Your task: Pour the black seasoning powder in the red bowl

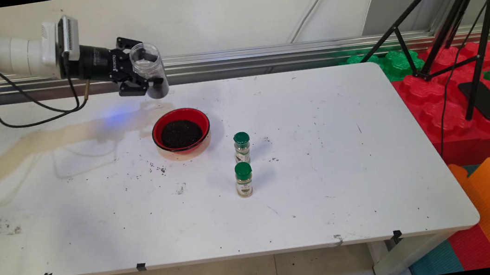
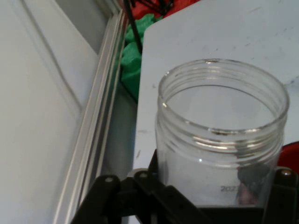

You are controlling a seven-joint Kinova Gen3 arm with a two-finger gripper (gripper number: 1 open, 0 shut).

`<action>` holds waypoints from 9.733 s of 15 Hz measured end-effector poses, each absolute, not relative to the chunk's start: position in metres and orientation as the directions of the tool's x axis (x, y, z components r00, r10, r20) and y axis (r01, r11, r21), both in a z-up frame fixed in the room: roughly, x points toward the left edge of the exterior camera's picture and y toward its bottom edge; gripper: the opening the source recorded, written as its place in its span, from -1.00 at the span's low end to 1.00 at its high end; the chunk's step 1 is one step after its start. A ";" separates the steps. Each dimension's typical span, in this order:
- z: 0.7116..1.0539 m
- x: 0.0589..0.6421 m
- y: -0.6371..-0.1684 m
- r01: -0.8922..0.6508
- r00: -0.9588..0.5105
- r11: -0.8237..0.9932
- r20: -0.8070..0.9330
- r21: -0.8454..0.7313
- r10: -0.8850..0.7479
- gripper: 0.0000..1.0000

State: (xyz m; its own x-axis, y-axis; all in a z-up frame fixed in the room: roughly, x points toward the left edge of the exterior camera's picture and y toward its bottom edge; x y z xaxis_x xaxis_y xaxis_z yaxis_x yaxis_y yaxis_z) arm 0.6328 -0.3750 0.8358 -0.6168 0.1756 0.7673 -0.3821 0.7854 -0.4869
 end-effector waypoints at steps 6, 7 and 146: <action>0.832 0.635 -0.392 -0.381 -0.657 0.757 0.732 -0.531 0.182 -1.00; 0.831 0.635 -0.395 -0.380 -0.664 0.752 0.725 -0.539 0.184 -1.00; 0.806 0.560 -0.384 0.771 -0.219 -0.360 -0.749 -0.525 0.625 -1.00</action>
State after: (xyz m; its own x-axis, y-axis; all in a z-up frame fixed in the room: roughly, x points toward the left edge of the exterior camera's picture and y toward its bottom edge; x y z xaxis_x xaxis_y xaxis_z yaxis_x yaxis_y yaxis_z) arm 0.5604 -0.3839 0.8058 -0.2186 0.6254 -0.7491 0.7711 -0.3597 -0.5254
